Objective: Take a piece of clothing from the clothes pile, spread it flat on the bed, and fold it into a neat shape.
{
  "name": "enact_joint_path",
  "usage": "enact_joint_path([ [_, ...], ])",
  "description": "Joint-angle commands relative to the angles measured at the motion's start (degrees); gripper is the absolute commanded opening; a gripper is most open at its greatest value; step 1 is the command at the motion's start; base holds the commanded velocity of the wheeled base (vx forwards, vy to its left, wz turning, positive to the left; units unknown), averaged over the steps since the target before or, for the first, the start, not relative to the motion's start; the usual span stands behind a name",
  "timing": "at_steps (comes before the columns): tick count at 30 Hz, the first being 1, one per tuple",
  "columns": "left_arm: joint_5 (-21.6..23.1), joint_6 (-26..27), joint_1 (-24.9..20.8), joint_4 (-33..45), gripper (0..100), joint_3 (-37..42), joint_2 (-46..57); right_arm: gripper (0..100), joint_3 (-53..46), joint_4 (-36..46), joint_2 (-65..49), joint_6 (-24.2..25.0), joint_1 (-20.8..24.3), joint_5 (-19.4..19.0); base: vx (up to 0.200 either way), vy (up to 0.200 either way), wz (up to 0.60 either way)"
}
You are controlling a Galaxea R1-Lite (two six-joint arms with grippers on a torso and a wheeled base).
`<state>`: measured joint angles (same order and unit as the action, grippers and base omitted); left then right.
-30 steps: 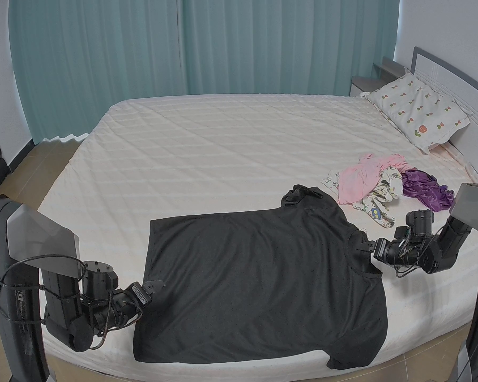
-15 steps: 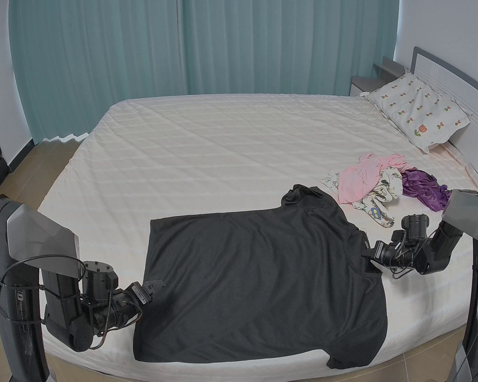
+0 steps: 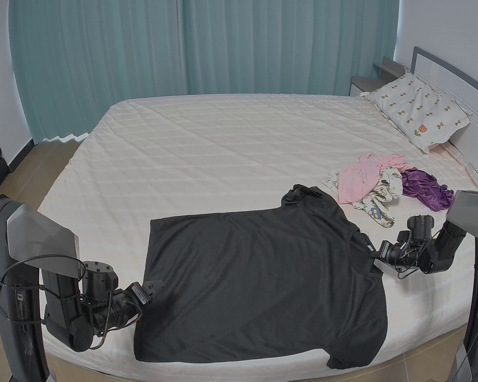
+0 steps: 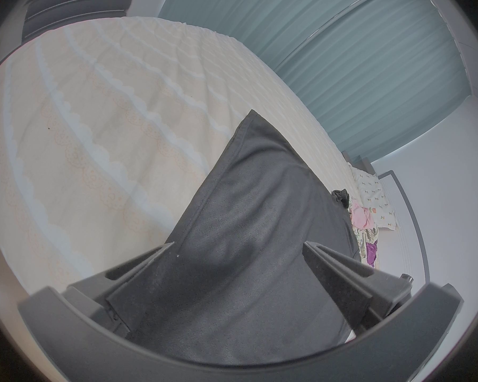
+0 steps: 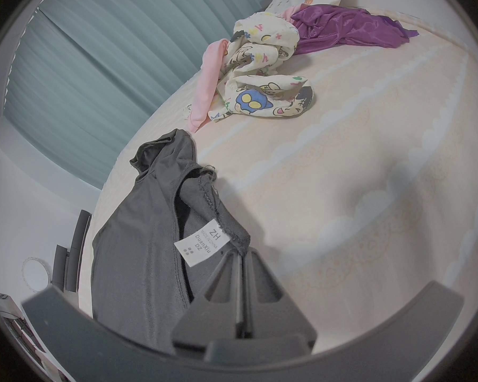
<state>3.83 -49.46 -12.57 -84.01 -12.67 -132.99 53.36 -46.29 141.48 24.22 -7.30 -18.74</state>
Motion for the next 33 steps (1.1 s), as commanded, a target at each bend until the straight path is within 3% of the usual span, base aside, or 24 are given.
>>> enact_joint_path([
  [1, 0.0, 0.0, 0.0, 0.0, 100, 0.0, -0.1, 100, 0.1, -0.1, 0.2, 0.0, -0.1, -0.1, 0.000, 0.000, 0.00],
  [8, 0.0, -0.1, 0.0, 0.0, 100, 0.0, -0.1, 100, -1.0, 0.1, -3.7, 1.7, -0.1, -0.2, 0.000, 0.000, 0.00],
  [9, 0.0, -0.1, 0.0, 0.0, 100, 0.0, -0.1, 100, -3.3, 0.1, -7.2, 4.6, -0.1, 0.0, -0.200, 0.000, 0.00],
  [11, 0.0, -0.1, 0.0, 0.0, 100, 0.0, -0.1, 100, -3.3, 0.1, -7.2, 4.6, -0.1, 0.0, -0.200, 0.000, 0.00],
  [19, -0.4, 0.4, -1.4, -1.2, 100, 2.5, 0.4, 100, -18.7, -0.2, -18.2, 6.9, 0.4, 0.9, -0.200, 0.000, 0.00],
  [26, -1.0, 3.4, -2.8, -6.0, 100, 7.0, 0.5, 100, -27.8, -1.0, -25.3, 16.6, 5.6, 7.4, -0.029, 0.000, 0.00],
  [29, -1.3, 4.5, -3.1, -6.0, 100, 8.0, 0.7, 100, -31.2, -4.1, -25.4, 19.3, 6.9, 9.3, 0.000, 0.000, 0.00],
  [33, -2.9, 6.3, -3.7, -6.0, 100, 9.0, 0.4, 100, -37.2, -14.2, -23.4, 23.0, 9.1, 9.9, 0.000, 0.000, 0.00],
])
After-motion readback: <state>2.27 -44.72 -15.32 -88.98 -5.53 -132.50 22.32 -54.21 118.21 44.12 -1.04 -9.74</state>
